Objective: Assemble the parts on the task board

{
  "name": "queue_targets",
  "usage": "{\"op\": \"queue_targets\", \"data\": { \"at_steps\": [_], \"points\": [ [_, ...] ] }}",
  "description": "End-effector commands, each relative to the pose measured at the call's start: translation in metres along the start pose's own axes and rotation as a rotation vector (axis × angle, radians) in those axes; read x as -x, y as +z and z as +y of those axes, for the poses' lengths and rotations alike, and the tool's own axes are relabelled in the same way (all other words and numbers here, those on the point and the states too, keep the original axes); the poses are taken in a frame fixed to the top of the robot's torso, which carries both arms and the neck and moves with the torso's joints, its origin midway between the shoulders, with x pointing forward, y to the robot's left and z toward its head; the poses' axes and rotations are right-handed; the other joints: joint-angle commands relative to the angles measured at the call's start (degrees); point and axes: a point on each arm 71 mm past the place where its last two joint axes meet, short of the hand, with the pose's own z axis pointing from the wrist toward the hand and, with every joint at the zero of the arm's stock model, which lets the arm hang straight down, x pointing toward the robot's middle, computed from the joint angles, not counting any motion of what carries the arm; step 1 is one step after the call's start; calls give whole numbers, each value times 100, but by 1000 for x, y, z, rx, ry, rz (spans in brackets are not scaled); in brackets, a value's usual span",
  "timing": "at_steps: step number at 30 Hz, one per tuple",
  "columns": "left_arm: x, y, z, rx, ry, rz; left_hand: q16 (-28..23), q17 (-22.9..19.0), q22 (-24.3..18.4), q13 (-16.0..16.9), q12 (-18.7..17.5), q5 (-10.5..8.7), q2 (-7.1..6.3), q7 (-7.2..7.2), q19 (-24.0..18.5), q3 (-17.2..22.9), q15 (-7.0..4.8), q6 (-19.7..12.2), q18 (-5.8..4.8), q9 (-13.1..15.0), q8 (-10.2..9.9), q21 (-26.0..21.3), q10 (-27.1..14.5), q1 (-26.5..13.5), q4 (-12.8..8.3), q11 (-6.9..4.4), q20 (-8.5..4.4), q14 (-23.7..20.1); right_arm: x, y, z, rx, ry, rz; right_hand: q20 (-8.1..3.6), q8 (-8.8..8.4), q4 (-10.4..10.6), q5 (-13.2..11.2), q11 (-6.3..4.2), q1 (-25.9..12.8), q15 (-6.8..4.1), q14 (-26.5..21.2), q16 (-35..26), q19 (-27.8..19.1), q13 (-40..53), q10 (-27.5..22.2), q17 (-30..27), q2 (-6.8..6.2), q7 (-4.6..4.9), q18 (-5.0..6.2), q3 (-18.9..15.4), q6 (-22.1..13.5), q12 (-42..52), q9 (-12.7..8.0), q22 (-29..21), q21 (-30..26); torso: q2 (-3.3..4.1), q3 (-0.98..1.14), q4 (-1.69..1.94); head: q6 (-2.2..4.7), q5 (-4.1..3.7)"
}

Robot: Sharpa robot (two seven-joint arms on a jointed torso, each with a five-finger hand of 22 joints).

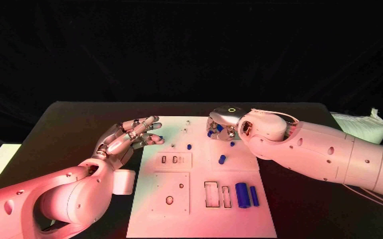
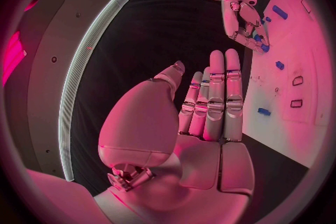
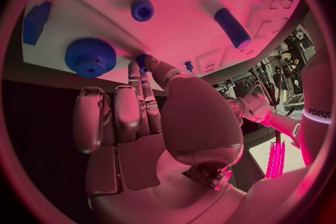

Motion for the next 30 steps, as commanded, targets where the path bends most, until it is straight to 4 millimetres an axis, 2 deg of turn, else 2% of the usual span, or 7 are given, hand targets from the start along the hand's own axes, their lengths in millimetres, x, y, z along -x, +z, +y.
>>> {"op": "queue_targets", "data": {
  "at_steps": [1,3,7,13,16,22,30],
  "points": [
    [-2,0,-1,-5,-12,17,-18,9,3,-1,-21,-20,13,36,-30,6,5,7,52,-7,-31,39,-15,-63,-26,21,17,-41,7,-1,3,6,-4,-87,-1,34,48,1,-6,-9,-48,188,27,51,6,40,-4,75,11,-110,7,53,2,20,3,32,4,-4,7,20,3],
    [-2,0,-1,-7,-12,17,-18,17,3,-1,-27,-20,16,38,-31,8,6,3,52,-7,-37,40,-18,-66,-29,23,18,-43,10,-2,5,5,-3,-119,-2,33,55,-12,-7,-4,-48,185,26,52,4,41,-8,80,11,-111,11,57,-2,23,8,35,2,-8,8,29,4],
    [-2,1,-1,-12,-12,17,-23,32,2,0,-38,-19,25,39,-35,18,8,0,52,-7,-46,40,-21,-60,-41,24,20,-52,15,1,8,-2,1,-170,-8,9,81,-226,-9,75,-50,176,45,47,-3,45,-4,92,13,-112,77,64,-22,43,25,49,16,-7,12,49,20],
    [-2,1,-1,-13,-13,19,-27,40,2,1,-42,-18,29,39,-39,23,9,1,52,-6,-49,40,-20,-57,-47,25,21,-59,19,6,13,-9,2,-201,-10,4,68,-233,-9,110,-49,176,53,47,-4,45,3,79,15,-113,99,68,-23,48,34,54,23,-11,33,39,23],
    [-3,1,-1,-13,-14,21,-29,44,1,1,-44,-18,31,40,-41,26,9,1,52,-5,-51,39,-20,-56,-51,25,21,-62,21,10,16,-8,1,-214,-9,1,67,-235,-7,114,-49,177,59,48,-4,43,10,70,19,-114,101,67,-25,50,38,57,31,-24,52,51,22],
    [-3,0,-1,-12,-16,24,-29,44,1,1,-44,-18,31,40,-41,26,9,1,52,-5,-51,39,-20,-56,-51,25,21,-62,23,19,22,-7,-1,-233,-8,-4,69,-238,-3,114,-48,176,60,49,-6,38,10,61,25,-115,103,63,-28,50,43,60,46,-18,49,45,44],
    [-5,2,0,-10,-18,28,-34,53,1,3,-48,-18,33,40,-45,31,10,4,52,-4,-53,39,-17,-53,-59,25,22,-69,22,31,27,-12,-6,-229,-6,-13,80,-244,5,107,-44,177,69,46,-7,31,19,45,35,-115,104,57,-30,52,41,59,66,-32,68,59,32]
  ]
}}
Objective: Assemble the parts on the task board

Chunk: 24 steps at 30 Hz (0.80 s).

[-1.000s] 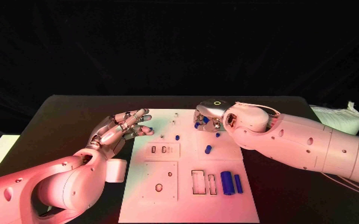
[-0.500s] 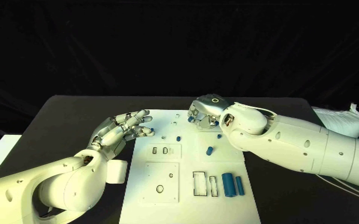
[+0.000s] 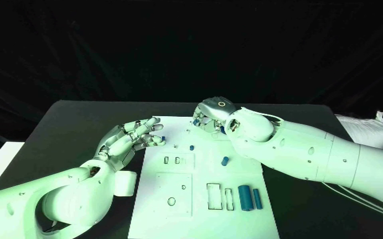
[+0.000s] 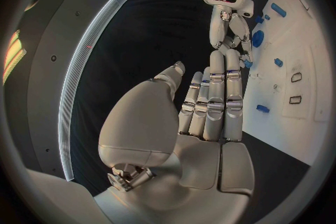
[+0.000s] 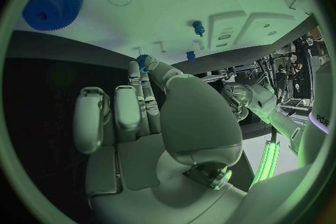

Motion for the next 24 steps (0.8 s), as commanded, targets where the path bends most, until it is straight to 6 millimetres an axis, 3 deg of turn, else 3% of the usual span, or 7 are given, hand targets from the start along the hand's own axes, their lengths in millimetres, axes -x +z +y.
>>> {"op": "queue_targets", "data": {
  "at_steps": [1,4,6,24],
  "points": [
    [-4,1,-1,-8,-16,25,-33,4,1,3,-21,-18,13,40,-24,-2,-8,4,53,-5,-32,17,-17,-33,-26,25,2,-51,0,4,0,-9,-21,-11,-6,4,10,-9,12,40,-44,177,38,46,-7,23,12,-25,5,-115,33,49,-30,12,3,33,16,-10,11,5,3],
    [-4,1,0,-8,-17,26,-33,4,1,3,-21,-18,13,40,-24,-2,-8,4,53,-5,-32,17,-17,-33,-26,25,2,-51,-2,7,0,-12,-24,-4,-5,1,13,-11,14,37,-43,177,39,46,-7,21,11,-30,6,-116,33,47,-31,12,4,34,27,-19,25,3,0],
    [-4,1,0,-8,-17,27,-33,4,1,3,-21,-18,13,40,-24,-2,-8,4,53,-5,-32,17,-17,-33,-26,25,2,-51,-3,9,0,-15,-27,3,-3,-4,23,-16,17,29,-41,177,42,46,-8,18,13,-40,10,-116,32,44,-31,13,7,35,26,-11,20,-1,7],
    [-6,1,0,-4,-22,35,-33,4,1,3,-21,-18,13,40,-24,-2,-8,4,53,-5,-32,17,-17,-33,-26,25,2,-51,-8,20,3,-28,-42,8,4,-14,52,-23,22,5,-38,176,51,44,-7,19,19,-57,18,-116,30,40,-29,16,7,37,37,-15,19,-31,38]
  ]
}}
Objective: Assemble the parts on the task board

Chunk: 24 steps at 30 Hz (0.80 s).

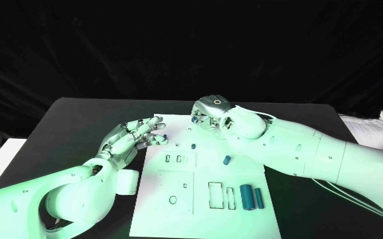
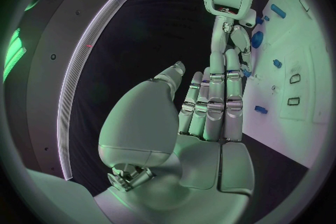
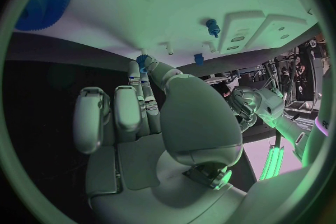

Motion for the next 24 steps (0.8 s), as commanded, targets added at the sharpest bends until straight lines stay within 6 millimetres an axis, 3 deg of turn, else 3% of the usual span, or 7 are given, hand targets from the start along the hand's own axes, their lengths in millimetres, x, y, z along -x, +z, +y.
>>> {"op": "queue_targets", "data": {
  "at_steps": [1,9,11,14,16,24],
  "points": [
    [-4,0,-1,-6,-16,26,-33,5,1,3,-21,-18,13,40,-24,-2,-8,4,52,-5,-32,17,-17,-33,-26,25,2,-51,-1,2,0,-2,-22,8,4,39,27,-2,22,5,-38,176,28,44,-6,19,5,-55,-20,-117,5,38,-29,4,9,37,6,-1,2,-4,0],
    [-4,0,0,-3,-17,28,-40,18,0,4,-29,-19,12,42,-31,2,-6,4,52,-4,-38,17,-16,-33,-36,27,3,-61,-3,5,3,8,-21,22,7,32,41,-4,24,-6,-36,175,29,44,-6,15,1,-66,-17,-117,3,32,-30,5,13,40,5,-6,-2,-10,10],
    [-4,1,0,0,-18,29,-42,23,0,4,-32,-20,12,43,-33,3,-5,3,52,-4,-42,16,-17,-34,-40,29,4,-65,-3,6,5,14,-19,25,8,29,46,-5,25,-10,-34,174,29,44,-6,13,0,-71,-16,-117,3,29,-31,5,13,40,3,-7,-6,9,-25],
    [-4,1,0,2,-18,30,-44,26,0,4,-34,-20,12,44,-35,4,-4,2,52,-4,-43,16,-18,-35,-41,29,4,-68,-4,6,6,19,-17,27,8,29,46,-5,25,-10,-34,174,29,44,-6,13,0,-71,-16,-117,3,29,-31,5,13,40,8,-6,-4,7,5],
    [-4,2,1,3,-18,30,-49,35,-1,3,-43,-21,10,48,-40,4,-1,-2,51,-5,-50,15,-23,-39,-46,33,6,-76,-4,6,7,21,-16,30,8,29,46,-5,25,-10,-34,174,29,44,-6,13,0,-71,-16,-117,3,29,-31,5,13,40,10,-10,-1,22,-35],
    [-5,3,1,3,-19,31,-51,39,-2,3,-46,-21,11,49,-42,5,0,-3,51,-5,-53,15,-25,-40,-49,34,7,-79,-5,7,6,17,-18,37,12,4,77,-9,37,-27,-21,171,35,40,-11,-21,-2,-106,-6,-116,6,-2,-37,4,15,42,11,-8,-2,-10,-35]
  ]
}}
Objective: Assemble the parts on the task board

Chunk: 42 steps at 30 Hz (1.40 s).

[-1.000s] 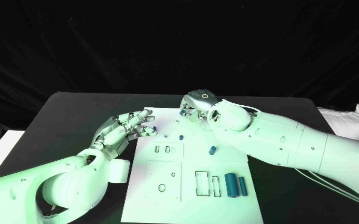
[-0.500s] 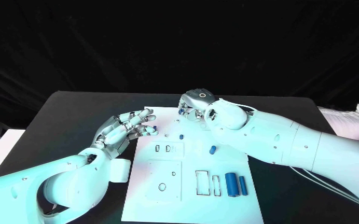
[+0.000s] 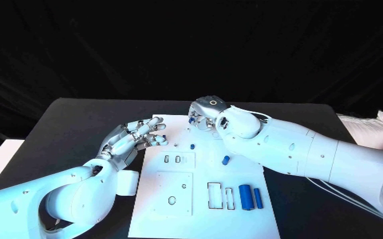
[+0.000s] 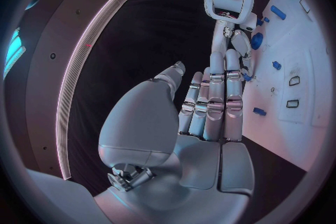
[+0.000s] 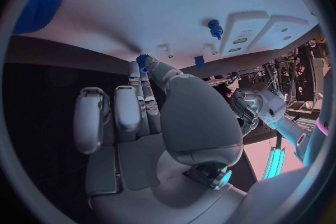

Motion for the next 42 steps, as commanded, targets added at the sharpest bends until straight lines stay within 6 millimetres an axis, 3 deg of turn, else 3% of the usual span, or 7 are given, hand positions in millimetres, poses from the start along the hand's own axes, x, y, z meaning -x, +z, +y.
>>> {"op": "queue_targets", "data": {
  "at_steps": [1,10,18,26,33,37,42],
  "points": [
    [-3,1,0,-3,-15,24,-27,9,-2,3,-23,-21,11,49,-42,-10,0,-3,52,-5,-30,15,-25,-40,-34,34,7,-37,-2,1,1,12,-12,18,13,-34,55,11,43,-8,-13,170,37,37,-8,-38,-1,-99,14,-115,9,-29,-39,7,-1,20,3,1,1,-19,-1],
    [-3,0,-1,-4,-16,26,-27,9,-2,3,-23,-21,11,49,-42,-10,0,-3,52,-5,-30,15,-25,-40,-34,34,7,-37,-2,2,0,8,-9,11,179,-68,281,-31,283,-124,203,6,-382,-472,-35,-1047,-636,-531,205,74,-350,-850,-44,-179,-1001,-572,6,0,0,-6,10],
    [-3,0,-1,-4,-15,24,-27,9,-2,3,-23,-21,11,49,-42,-10,0,-3,52,-5,-30,15,-25,-40,-34,34,7,-37,1,-1,-1,11,-2,-19,199,-47,385,-21,270,72,199,4,-487,-453,-1,-1001,-776,-425,203,83,-561,-915,40,-195,-1036,-618,5,6,-12,2,11],
    [-1,0,-1,-4,-15,23,-31,20,-2,3,-31,-21,14,50,-46,-5,2,-4,52,-4,-35,15,-28,-39,-42,36,8,-42,16,-30,-20,-3,28,-87,96,9,508,9,117,185,77,197,37,-42,88,-261,-38,-348,118,-75,-442,-625,294,-149,-206,-125,2,6,-25,24,-11],
    [2,-2,-2,-6,-13,19,-33,27,-3,4,-34,-19,18,49,-48,1,2,-1,52,-3,-37,16,-26,-34,-50,35,9,-45,36,-63,-54,-109,135,-72,-16,-43,604,28,-73,123,-98,299,532,232,495,820,700,-582,84,-194,-544,-678,869,-177,417,245,-6,9,-62,58,-51],
    [2,-2,-3,-6,-13,18,-33,27,-3,4,-34,-19,18,49,-48,1,2,-1,52,-3,-37,16,-26,-34,-50,35,9,-45,39,-76,-71,-180,188,-6,-93,-11,741,171,-145,76,-152,337,880,370,1548,932,1215,-721,20,-261,-957,-944,1802,-201,763,452,-16,17,-89,72,-67],
    [3,-2,-3,-6,-13,17,-33,27,-3,4,-34,-19,18,49,-48,1,2,-1,52,-3,-37,16,-26,-34,-50,35,9,-45,36,-84,-87,-241,202,66,-41,9,1104,366,-84,146,-101,344,1089,425,3913,467,1550,-608,75,-295,-1495,-1061,3775,-176,961,562,-9,16,-88,71,-72]
  ]
}}
